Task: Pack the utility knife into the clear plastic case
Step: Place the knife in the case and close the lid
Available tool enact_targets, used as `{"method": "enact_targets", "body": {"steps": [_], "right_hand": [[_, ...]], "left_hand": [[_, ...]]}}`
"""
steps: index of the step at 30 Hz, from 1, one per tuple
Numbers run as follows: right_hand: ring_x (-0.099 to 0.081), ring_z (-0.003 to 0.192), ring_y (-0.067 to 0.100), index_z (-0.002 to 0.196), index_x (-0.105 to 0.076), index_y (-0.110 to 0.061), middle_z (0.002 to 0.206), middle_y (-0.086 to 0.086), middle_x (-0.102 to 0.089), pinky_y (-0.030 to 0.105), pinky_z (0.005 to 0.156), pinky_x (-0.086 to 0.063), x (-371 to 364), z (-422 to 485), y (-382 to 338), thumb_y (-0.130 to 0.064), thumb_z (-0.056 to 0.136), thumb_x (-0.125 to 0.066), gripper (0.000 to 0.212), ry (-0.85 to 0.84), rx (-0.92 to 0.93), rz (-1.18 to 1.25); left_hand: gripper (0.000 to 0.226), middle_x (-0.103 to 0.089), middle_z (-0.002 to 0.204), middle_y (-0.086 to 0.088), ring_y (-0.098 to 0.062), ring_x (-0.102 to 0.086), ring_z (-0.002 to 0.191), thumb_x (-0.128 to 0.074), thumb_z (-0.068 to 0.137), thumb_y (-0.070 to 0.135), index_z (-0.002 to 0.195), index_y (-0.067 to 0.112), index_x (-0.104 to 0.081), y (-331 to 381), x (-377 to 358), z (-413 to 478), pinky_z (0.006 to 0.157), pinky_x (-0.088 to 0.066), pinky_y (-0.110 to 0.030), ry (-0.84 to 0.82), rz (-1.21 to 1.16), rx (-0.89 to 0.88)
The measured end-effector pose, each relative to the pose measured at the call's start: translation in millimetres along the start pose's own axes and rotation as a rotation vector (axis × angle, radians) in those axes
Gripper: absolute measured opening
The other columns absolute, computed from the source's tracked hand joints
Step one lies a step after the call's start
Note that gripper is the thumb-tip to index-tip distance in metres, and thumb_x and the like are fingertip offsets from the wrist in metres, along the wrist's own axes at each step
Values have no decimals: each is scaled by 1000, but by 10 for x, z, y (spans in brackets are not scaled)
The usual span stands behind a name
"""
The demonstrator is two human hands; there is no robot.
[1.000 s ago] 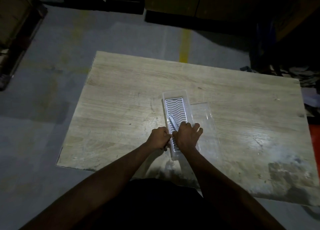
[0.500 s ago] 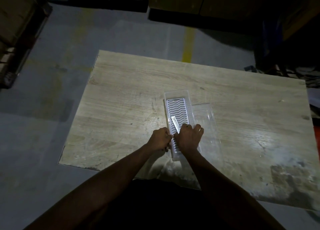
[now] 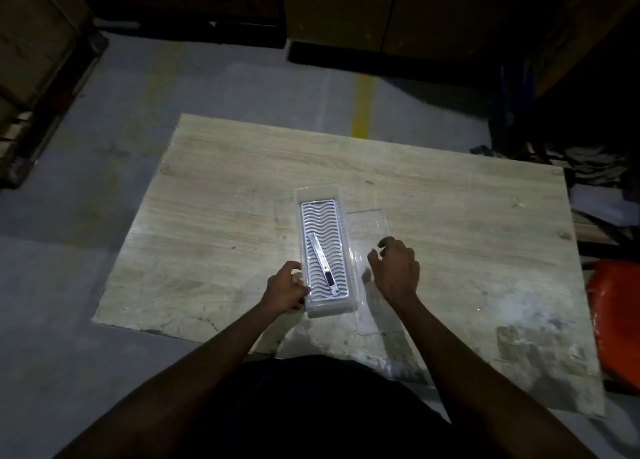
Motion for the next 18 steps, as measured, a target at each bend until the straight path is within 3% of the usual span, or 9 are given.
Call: {"method": "enact_targets", "body": {"steps": [3, 7, 13, 18], "right_hand": [[-61, 98, 33, 111, -59, -11, 105, 13, -65, 36, 76, -46, 100, -16, 400, -29, 89, -56, 28, -60, -86, 91], [-62, 93, 36, 111, -51, -5, 105, 19, -62, 37, 75, -47, 135, -110, 827, -31, 90, -56, 33, -244, -218, 96], [-57, 80, 27, 97, -53, -6, 100, 17, -64, 31, 67, -42, 22, -286, 1092, -33, 86, -57, 30, -508, -294, 63], [-61, 93, 30, 102, -56, -4, 104, 16, -66, 28, 68, -38, -14, -350, 1073, -25, 82, -67, 32, -550, -309, 111]], "left_hand": [[43, -54, 69, -2, -18, -55, 65, -69, 79, 3, 117, 20, -58, -94, -101, -59, 72, -61, -45, 61, -68, 16], [51, -58, 77, -8, -18, -61, 67, -66, 86, 9, 134, 20, -53, -122, -164, -157, 56, -61, -27, 103, -88, 14], [56, -61, 79, -13, -20, -65, 62, -66, 87, 13, 139, 19, -47, -142, -176, -187, 52, -60, -25, 119, -74, 49], [55, -64, 80, -12, -15, -65, 54, -65, 88, 15, 139, 20, -46, -110, -182, -211, 48, -58, -22, 119, -73, 73]]}}
Point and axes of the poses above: each hand's wrist, its own z-axis towards the middle knuckle, its own x-axis out of the back of the hand, y = z × x, the point moved 1 cm from there along z, towards the middle knuckle
